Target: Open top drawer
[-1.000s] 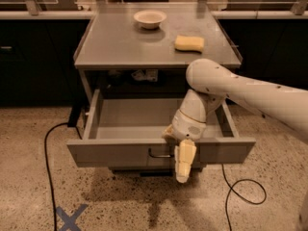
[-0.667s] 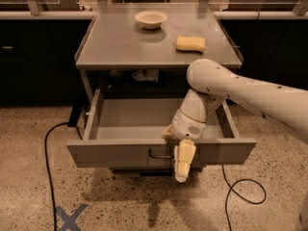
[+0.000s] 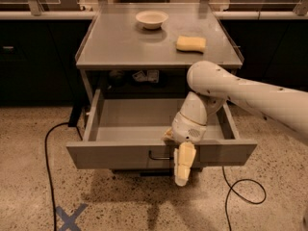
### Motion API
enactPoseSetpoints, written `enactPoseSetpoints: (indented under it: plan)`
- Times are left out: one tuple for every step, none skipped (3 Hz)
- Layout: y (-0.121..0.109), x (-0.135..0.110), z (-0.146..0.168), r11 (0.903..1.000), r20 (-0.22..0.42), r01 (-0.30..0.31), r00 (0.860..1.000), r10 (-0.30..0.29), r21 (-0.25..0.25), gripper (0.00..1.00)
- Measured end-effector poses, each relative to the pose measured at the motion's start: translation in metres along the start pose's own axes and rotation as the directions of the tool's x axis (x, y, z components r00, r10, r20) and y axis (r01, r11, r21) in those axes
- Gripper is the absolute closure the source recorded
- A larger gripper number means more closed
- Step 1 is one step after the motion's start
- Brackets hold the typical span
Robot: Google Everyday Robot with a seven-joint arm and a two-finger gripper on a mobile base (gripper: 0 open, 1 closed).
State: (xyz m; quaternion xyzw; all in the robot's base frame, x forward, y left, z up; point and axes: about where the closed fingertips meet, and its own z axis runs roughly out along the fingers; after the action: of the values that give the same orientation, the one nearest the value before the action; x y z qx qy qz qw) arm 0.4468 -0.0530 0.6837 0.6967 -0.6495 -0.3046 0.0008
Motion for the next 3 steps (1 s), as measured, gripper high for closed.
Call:
enactPoseSetpoints:
  plan:
    - [0.020, -0.004, 0.000, 0.9995, 0.023, -0.020, 1.000, 0.020, -0.024, 0.00]
    - [0.053, -0.007, 0.015, 0.9952, 0.028, -0.036, 0.999, 0.039, -0.091, 0.00]
    - [0.054, -0.008, 0.016, 0.9951, 0.027, -0.035, 0.999, 0.037, -0.093, 0.00]
